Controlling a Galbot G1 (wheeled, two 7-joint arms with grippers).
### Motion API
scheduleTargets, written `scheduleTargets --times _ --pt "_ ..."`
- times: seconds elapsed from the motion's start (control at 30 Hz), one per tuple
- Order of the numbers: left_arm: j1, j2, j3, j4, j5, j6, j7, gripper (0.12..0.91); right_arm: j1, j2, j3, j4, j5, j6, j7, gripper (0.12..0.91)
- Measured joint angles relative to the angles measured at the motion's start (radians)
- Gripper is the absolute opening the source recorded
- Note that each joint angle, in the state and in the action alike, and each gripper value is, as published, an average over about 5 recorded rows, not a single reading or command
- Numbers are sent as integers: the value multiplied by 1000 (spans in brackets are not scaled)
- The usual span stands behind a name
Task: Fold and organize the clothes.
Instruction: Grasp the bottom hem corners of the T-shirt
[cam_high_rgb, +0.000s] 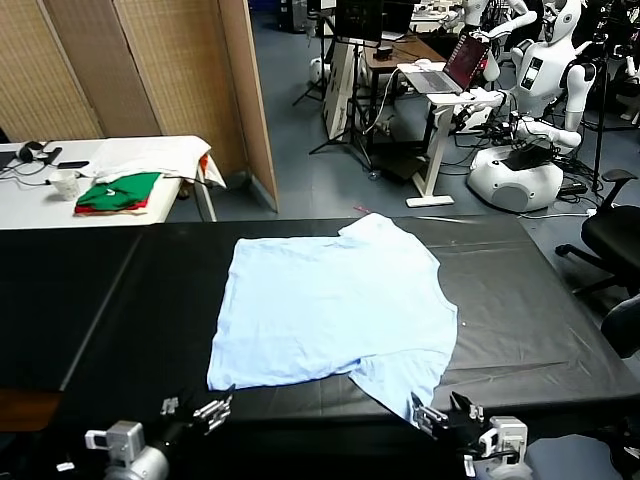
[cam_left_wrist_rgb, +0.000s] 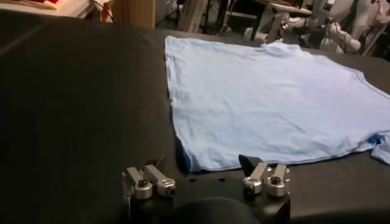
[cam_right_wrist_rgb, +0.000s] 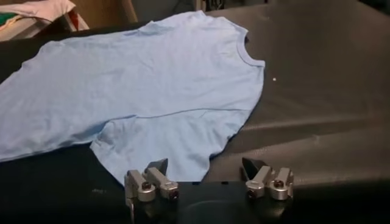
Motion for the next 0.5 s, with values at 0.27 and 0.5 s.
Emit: scheduleTargets --times 0.27,0.5 --pt "-1 -1 1 13 9 -3 -2 306 -1 1 -9 -13 -11 14 -7 258" --pt "7 -4 5 9 16 -3 -2 149 -9 3 -10 -12 -16 25 -6 140"
